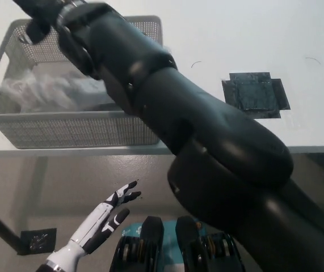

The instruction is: Use the right hand to pick up a power strip and put it into a container on the left side

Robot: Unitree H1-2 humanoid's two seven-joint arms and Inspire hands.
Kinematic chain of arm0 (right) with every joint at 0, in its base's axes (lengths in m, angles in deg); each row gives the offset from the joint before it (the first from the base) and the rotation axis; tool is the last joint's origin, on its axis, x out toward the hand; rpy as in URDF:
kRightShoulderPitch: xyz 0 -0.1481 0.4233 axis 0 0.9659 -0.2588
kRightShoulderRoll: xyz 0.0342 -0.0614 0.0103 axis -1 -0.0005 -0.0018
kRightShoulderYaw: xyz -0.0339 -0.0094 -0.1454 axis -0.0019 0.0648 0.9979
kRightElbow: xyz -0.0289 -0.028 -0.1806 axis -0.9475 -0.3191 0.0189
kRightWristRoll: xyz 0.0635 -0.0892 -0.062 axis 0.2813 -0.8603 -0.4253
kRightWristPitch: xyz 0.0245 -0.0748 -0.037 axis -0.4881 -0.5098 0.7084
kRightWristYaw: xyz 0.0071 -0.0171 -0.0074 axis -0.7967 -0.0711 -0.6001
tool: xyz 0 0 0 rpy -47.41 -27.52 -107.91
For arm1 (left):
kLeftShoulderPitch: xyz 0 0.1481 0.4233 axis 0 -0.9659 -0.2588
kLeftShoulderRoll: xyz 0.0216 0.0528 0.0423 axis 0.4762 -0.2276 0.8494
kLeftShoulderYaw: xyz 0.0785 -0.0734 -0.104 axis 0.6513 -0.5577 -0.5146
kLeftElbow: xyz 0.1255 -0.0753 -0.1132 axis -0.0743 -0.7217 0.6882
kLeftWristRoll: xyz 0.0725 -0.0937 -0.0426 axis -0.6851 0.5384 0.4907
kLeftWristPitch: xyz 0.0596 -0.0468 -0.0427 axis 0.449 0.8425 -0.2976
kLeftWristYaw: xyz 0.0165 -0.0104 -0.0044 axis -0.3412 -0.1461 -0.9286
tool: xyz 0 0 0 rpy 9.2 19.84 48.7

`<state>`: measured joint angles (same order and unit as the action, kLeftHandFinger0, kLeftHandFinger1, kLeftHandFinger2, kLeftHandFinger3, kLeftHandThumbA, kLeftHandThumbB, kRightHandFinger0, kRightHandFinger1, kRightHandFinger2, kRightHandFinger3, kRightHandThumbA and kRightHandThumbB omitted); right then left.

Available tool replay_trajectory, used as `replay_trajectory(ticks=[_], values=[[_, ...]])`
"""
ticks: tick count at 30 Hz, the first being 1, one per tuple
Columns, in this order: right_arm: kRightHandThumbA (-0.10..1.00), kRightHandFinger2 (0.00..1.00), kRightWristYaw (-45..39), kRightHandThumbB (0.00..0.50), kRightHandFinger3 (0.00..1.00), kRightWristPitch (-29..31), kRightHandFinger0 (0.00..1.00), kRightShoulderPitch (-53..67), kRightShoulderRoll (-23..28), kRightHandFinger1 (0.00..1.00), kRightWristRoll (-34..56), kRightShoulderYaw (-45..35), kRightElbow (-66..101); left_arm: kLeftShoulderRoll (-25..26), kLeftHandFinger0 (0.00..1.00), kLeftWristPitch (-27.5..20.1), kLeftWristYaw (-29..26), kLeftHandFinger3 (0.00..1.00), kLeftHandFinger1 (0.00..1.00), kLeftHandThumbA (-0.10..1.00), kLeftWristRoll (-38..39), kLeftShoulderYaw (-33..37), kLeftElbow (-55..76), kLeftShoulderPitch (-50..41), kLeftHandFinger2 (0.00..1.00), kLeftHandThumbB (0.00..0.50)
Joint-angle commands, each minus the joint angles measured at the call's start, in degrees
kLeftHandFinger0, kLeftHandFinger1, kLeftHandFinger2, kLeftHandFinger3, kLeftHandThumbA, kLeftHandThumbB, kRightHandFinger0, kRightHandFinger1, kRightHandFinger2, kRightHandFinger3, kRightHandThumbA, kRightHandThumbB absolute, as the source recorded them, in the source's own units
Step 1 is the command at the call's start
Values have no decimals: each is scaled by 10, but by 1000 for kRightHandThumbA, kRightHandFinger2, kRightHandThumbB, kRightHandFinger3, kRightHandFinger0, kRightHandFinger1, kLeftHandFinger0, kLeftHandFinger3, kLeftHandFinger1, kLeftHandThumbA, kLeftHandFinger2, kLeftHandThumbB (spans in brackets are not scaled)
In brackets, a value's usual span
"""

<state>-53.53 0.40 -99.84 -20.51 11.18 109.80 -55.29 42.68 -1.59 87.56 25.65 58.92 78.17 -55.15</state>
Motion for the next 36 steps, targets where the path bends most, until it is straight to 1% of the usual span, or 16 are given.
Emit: replay_trajectory(ticks=[1, 7, 13, 14, 16, 17, 22, 23, 26, 29, 30, 32, 33, 34, 35, 36], values=[[994, 1000, -19, 500, 1000, -35, 1000, -59, 1, 1000, -4, 1, 8, 4, 1000, -34, 20, 1000, 918, 1000, 2, 3, 22, 14, 893, 213], [1000, 1000, -15, 500, 1000, -37, 1000, -50, 31, 1000, 4, -8, 8, 2, 1000, -39, 24, 1000, 900, 1000, -2, 3, 16, 18, 882, 238], [1000, 1000, 3, 500, 1000, 10, 1000, -64, 109, 1000, 46, -63, 19, 6, 1000, -33, 30, 1000, 893, 1000, -6, 2, 18, 21, 872, 259], [1000, 1000, 6, 500, 1000, 26, 1000, -71, 138, 1000, 51, -73, 24, 9, 1000, -29, 32, 1000, 895, 1000, -5, -1, 20, 22, 871, 273], [1000, 1000, -6, 441, 1000, 66, 1000, -84, 198, 1000, 79, -110, 39, 11, 1000, -26, 29, 1000, 893, 1000, -8, -7, 23, 24, 871, 274], [1000, 1000, -14, 434, 1000, 81, 1000, -85, 222, 1000, 92, -126, 50, 11, 1000, -29, 28, 1000, 906, 1000, -5, -10, 22, 23, 869, 264], [1000, 1000, -65, 434, 1000, 136, 1000, -51, 340, 1000, 133, -194, 161, 9, 1000, -32, 27, 1000, 950, 1000, 7, -22, 16, 23, 907, 252], [1000, 1000, -73, 435, 1000, 135, 1000, -42, 352, 1000, 133, -200, 187, 8, 1000, -34, 26, 1000, 951, 1000, 8, -24, 13, 24, 909, 252], [1000, 1000, -151, 435, 1000, 57, 1000, 95, 440, 1000, 190, -267, 494, 7, 1000, -28, 25, 1000, 1000, 1000, 14, -32, 9, 21, 959, 262], [1000, 1000, -186, 425, 1000, 14, 1000, 193, 476, 1000, 261, -315, 669, 3, 1000, -22, 21, 1000, 1000, 1000, 15, -35, 8, 18, 991, 269], [1000, 1000, -196, 456, 1000, -25, 1000, 232, 483, 1000, 288, -335, 738, 1, 1000, -20, 20, 1000, 1000, 1000, 18, -36, 6, 16, 1000, 279], [1000, 1000, -194, 442, 1000, -51, 1000, 299, 494, 1000, 333, -365, 846, -3, 1000, -14, 20, 1000, 1000, 1000, 30, -40, 3, 14, 1000, 301], [1000, 1000, -190, 456, 1000, -54, 1000, 320, 496, 1000, 344, -373, 880, -5, 1000, -14, 19, 1000, 1000, 1000, 33, -41, 2, 14, 1000, 301], [1000, 1000, -172, 436, 1000, -41, 1000, 361, 500, 1000, 349, -383, 943, -10, 1000, -16, 18, 1000, 1000, 1000, 38, -42, -5, 15, 1000, 307], [1000, 1000, -160, 389, 1000, -31, 1000, 386, 499, 1000, 348, -385, 980, -10, 1000, -17, 18, 1000, 1000, 1000, 41, -44, -8, 14, 1000, 308], [1000, 1000, -156, 386, 1000, -30, 1000, 399, 497, 1000, 349, -386, 1000, -10, 1000, -17, 18, 1000, 1000, 1000, 42, -44, -8, 13, 1000, 309]])
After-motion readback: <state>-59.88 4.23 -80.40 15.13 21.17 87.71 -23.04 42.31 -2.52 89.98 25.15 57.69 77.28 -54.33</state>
